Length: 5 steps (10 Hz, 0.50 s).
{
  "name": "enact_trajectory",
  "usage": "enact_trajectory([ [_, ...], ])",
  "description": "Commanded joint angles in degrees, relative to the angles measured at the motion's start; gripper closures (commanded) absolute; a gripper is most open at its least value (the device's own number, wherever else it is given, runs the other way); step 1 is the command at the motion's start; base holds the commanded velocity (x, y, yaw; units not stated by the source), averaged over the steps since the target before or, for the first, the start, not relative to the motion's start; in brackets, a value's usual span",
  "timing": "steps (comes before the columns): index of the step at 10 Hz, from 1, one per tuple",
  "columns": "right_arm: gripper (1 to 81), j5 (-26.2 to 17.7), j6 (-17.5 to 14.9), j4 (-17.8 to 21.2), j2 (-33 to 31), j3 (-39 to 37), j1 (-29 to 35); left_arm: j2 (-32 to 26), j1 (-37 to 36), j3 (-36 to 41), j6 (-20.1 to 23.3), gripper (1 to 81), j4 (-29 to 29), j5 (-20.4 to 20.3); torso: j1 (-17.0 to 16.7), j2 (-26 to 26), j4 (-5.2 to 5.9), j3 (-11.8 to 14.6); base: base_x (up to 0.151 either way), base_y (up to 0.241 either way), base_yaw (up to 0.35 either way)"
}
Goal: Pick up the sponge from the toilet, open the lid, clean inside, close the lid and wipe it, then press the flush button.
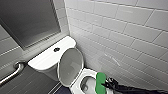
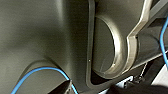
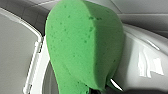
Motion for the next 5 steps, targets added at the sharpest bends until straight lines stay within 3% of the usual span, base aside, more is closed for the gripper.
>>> enact_trajectory([
  [1, 81.1, 1.1, 0.6, 1.7, -4.5, 5.5, 2.9, 0.4, 2.1, 0.9, 0.6, 1.0, 0.0, 5.1, 0.0, 0.0, 0.00, 0.0, 0.000, 0.000, 0.000],
  [5, 81.1, 6.8, 0.5, 1.6, -15.3, 19.3, -1.7, 1.4, 2.0, 0.7, 0.8, 1.0, 0.2, 5.1, 0.0, 0.0, 0.00, 0.0, 0.000, 0.000, 0.000],
])
